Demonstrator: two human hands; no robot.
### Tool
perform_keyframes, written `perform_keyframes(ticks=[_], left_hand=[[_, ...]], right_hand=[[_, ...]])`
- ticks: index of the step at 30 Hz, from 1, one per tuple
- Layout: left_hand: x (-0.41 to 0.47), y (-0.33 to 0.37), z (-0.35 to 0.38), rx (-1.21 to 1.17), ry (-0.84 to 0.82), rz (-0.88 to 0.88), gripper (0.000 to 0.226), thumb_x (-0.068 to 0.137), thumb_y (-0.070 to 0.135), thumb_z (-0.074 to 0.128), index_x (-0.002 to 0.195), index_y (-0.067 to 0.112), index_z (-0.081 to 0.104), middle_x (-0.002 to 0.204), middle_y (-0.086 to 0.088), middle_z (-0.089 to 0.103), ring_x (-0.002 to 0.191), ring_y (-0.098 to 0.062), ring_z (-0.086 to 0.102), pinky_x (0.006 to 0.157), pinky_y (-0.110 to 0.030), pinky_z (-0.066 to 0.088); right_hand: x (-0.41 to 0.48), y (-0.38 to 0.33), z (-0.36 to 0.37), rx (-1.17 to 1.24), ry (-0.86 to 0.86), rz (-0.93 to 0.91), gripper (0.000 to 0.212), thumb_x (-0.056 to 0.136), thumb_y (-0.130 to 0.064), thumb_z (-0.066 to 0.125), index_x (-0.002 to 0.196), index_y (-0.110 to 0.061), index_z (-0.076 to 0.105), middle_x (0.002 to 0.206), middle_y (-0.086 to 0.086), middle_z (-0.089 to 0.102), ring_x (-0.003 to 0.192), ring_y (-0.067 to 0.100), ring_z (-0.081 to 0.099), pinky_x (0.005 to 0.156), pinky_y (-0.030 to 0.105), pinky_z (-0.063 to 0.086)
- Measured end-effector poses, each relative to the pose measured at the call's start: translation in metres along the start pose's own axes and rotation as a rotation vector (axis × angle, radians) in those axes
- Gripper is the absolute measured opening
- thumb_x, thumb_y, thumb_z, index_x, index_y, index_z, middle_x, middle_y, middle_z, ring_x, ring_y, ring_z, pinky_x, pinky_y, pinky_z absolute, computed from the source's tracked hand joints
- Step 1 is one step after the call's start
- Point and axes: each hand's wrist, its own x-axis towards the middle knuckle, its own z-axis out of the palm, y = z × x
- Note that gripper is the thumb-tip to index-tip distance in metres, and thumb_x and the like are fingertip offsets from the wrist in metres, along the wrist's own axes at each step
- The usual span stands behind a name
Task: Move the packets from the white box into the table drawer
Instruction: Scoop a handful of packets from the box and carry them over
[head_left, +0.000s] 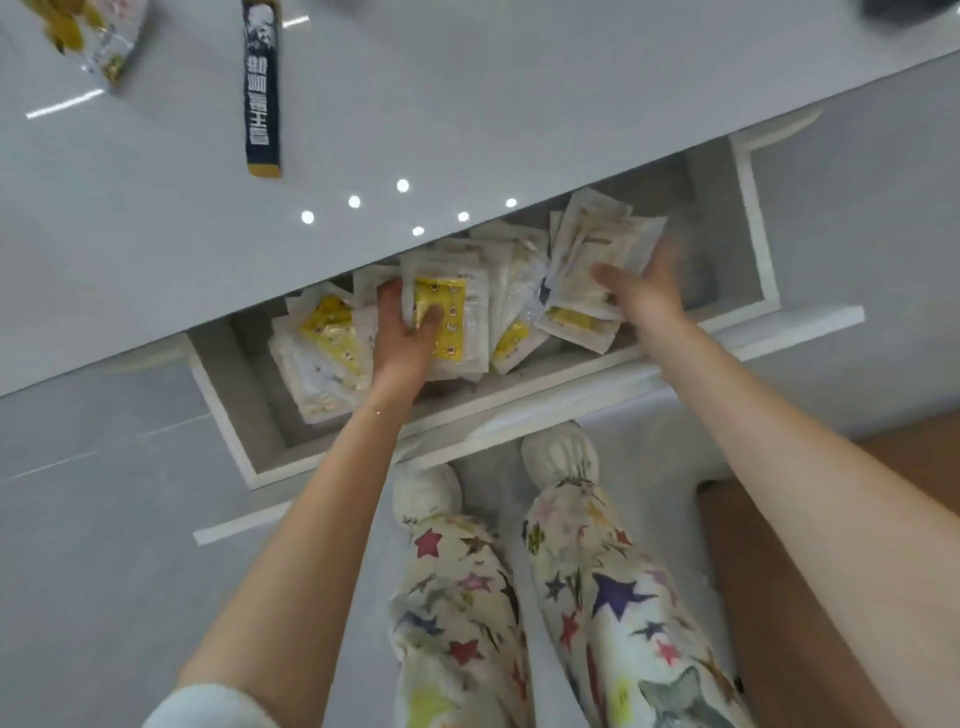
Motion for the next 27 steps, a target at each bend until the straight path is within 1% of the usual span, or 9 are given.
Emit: perform_keyframes(ticks=[4,6,8,11,13,15,19,22,27], left_hand=[[-0.007,-0.001,-0.002,0.029,0.050,0.024,0.055,0.095,0.022,0.059,0.144,0.027,0.035,0.130,0.007,0.051,0.119,-0.017,0.051,0.095,-0.031,0.045],[-0.023,0.002,-0.011,0.078,0.059,0.067,0.059,0.093,0.023,0.059,0.146,0.028,0.033,0.143,0.002,0.045,0.130,-0.019,0.045,0.105,-0.040,0.044],[-0.047,0.013,-0.024,0.126,0.075,0.110,0.057,0.095,0.028,0.056,0.147,0.029,0.033,0.149,0.003,0.039,0.136,-0.018,0.039,0.109,-0.046,0.040],[-0.095,0.048,-0.048,0.162,0.061,0.175,0.054,0.096,0.036,0.054,0.147,0.030,0.034,0.150,0.007,0.036,0.137,-0.011,0.034,0.113,-0.042,0.034],[-0.130,0.077,-0.065,0.241,0.062,0.231,0.054,0.097,0.040,0.052,0.147,0.030,0.034,0.150,0.006,0.037,0.138,-0.012,0.032,0.115,-0.040,0.029],[-0.164,0.106,-0.085,0.399,0.091,0.298,0.054,0.096,0.046,0.051,0.146,0.029,0.037,0.148,0.004,0.041,0.140,-0.016,0.031,0.115,-0.042,0.025],[-0.236,0.153,-0.123,0.646,0.176,0.385,0.059,0.092,0.058,0.037,0.143,0.030,0.042,0.147,0.003,0.045,0.145,-0.024,0.021,0.118,-0.047,0.013],[-0.284,0.173,-0.147,0.688,0.230,0.371,0.072,0.084,0.066,0.022,0.146,0.032,0.038,0.151,0.002,0.040,0.145,-0.026,0.022,0.118,-0.046,0.012],[-0.371,0.188,-0.199,0.656,0.353,0.328,0.074,0.084,0.064,0.024,0.148,0.029,0.034,0.151,-0.004,0.039,0.143,-0.028,0.026,0.118,-0.049,0.019]], right_hand=[[0.001,-0.003,0.009,-0.108,-0.015,0.032,0.072,0.085,-0.017,0.070,0.143,-0.018,0.028,0.134,0.001,0.050,0.119,0.017,0.052,0.088,0.024,0.044],[-0.015,-0.009,0.008,-0.190,-0.023,-0.009,0.082,0.083,-0.018,0.072,0.147,-0.018,0.020,0.141,0.006,0.046,0.126,0.022,0.049,0.090,0.026,0.043],[-0.040,-0.020,0.003,-0.341,-0.016,-0.071,0.088,0.082,-0.024,0.073,0.149,-0.021,0.016,0.147,0.008,0.038,0.132,0.027,0.042,0.100,0.035,0.041],[-0.093,-0.049,-0.011,-0.699,-0.026,-0.320,0.078,0.084,-0.034,0.066,0.148,-0.025,0.023,0.150,0.007,0.032,0.136,0.030,0.034,0.108,0.047,0.036],[-0.133,-0.077,-0.021,-0.965,-0.087,-0.506,0.073,0.087,-0.041,0.058,0.149,-0.026,0.024,0.151,0.005,0.031,0.139,0.029,0.028,0.111,0.049,0.032],[-0.175,-0.109,-0.030,-1.119,-0.154,-0.583,0.070,0.090,-0.044,0.053,0.150,-0.027,0.022,0.156,0.004,0.025,0.145,0.027,0.017,0.115,0.049,0.022],[-0.260,-0.176,-0.044,-1.233,-0.199,-0.705,0.071,0.090,-0.046,0.051,0.151,-0.029,0.019,0.157,0.002,0.022,0.146,0.027,0.010,0.117,0.045,0.012],[-0.311,-0.213,-0.050,-1.289,-0.228,-0.797,0.071,0.091,-0.048,0.048,0.151,-0.031,0.016,0.158,0.002,0.020,0.147,0.027,0.008,0.118,0.045,0.009],[-0.397,-0.265,-0.050,-1.346,-0.266,-1.027,0.073,0.090,-0.056,0.046,0.151,-0.031,0.017,0.158,0.003,0.022,0.146,0.029,0.011,0.118,0.045,0.011]])
